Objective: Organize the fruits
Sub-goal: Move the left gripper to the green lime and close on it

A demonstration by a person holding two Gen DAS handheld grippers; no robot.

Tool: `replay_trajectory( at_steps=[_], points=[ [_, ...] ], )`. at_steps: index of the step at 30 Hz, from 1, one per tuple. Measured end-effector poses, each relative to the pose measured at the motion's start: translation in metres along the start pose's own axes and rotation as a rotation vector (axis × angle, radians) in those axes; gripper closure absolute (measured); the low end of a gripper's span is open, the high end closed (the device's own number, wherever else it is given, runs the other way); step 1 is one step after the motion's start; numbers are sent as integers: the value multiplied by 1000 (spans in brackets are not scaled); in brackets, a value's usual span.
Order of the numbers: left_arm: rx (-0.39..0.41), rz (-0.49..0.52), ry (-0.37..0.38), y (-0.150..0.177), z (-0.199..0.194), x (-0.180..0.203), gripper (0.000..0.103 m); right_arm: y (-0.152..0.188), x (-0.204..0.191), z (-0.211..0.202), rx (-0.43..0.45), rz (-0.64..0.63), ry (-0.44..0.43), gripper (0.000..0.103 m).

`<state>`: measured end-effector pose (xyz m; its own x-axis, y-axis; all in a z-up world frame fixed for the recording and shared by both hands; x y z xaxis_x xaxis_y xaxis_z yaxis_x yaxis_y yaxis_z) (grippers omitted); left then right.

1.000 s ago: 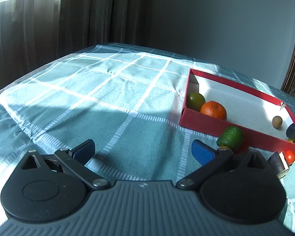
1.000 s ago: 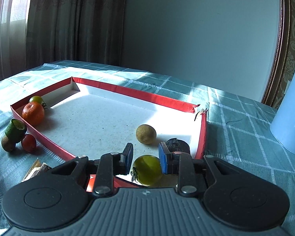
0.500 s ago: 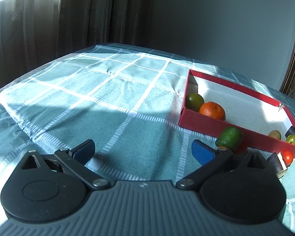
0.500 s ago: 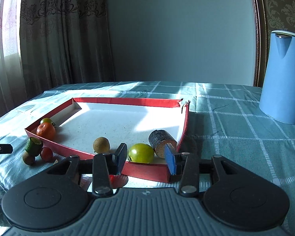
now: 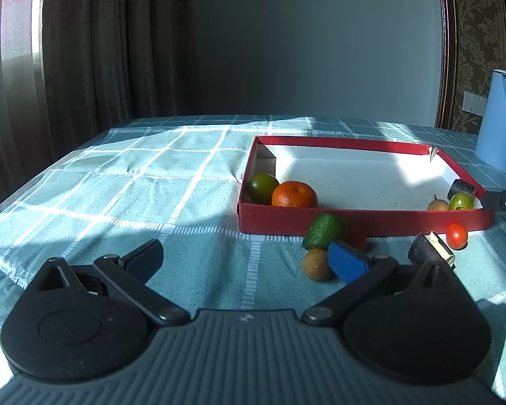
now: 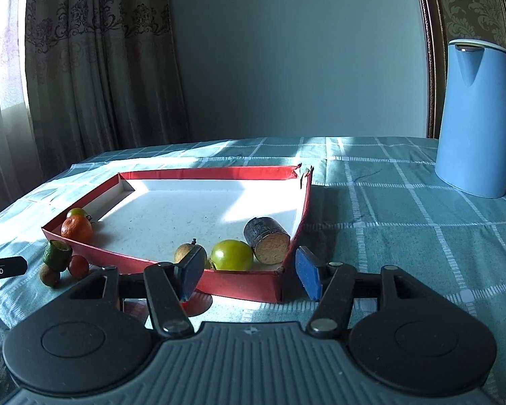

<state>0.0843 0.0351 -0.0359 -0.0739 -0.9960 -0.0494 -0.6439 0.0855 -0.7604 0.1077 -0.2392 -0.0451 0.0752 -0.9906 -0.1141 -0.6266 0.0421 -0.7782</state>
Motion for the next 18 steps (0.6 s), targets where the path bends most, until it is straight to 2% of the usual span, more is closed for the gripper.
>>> replay_trajectory(
  at_steps=[6,9,14,18],
  points=[
    [-9,155,-20,-8,15,37,0,-2,-1,-3,10,7,-13,44],
    [-8,196,-15,-11,19,49,0,-2,-2,-2,9,7,-19,44],
    [-41,215,-12,-15,32,54,16,-4,-3,-5,20,3,-23,44],
    [-40,219,-5,-14,33,54,19,-4,-4,-6,24,1,-27,44]
  ],
)
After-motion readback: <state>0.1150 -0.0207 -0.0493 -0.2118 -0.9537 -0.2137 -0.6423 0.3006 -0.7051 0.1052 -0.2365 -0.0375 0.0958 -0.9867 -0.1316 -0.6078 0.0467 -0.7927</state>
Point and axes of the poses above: each gripper's, at about its wrist camera, not at the fingertips, and z roughly the way its jaws point, x to its right, y to its underside, the point moved 10 cm from there along z, roughly the way its jaws point, and after that the axes turned 13 degrees about -x, right-handed, at the moved point
